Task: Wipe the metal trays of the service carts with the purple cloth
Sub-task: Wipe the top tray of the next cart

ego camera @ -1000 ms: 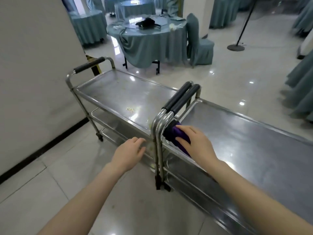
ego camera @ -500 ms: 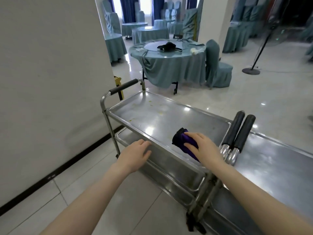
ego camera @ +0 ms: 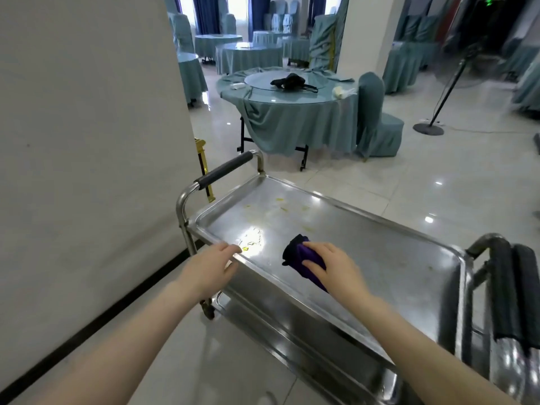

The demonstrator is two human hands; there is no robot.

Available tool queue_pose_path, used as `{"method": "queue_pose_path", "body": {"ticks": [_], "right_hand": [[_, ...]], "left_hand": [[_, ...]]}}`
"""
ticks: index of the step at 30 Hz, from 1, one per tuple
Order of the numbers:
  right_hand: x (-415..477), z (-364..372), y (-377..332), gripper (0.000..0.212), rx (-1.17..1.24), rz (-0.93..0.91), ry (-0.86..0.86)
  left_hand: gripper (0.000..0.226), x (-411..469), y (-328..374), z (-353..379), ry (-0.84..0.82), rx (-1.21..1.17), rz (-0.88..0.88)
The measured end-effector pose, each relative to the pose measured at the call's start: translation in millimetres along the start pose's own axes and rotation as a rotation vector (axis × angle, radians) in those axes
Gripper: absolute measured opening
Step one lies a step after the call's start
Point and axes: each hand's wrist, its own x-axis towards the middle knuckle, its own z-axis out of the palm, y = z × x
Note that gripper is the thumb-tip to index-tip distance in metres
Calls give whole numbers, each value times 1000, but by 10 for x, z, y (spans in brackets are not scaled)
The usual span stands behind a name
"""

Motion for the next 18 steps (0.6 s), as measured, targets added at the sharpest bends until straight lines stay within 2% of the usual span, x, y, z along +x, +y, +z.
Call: {"method": "queue_pose_path", "body": {"ticks": [11,18], "right_hand": [[1646,555,-477,43,-48,38,-52],[2330,1283,-779,46,-134,179,18]], "left_hand": [[37,1379,-1294,-122,-145,27,66],[35,2227,-2040,85,-116,102,313]]}}
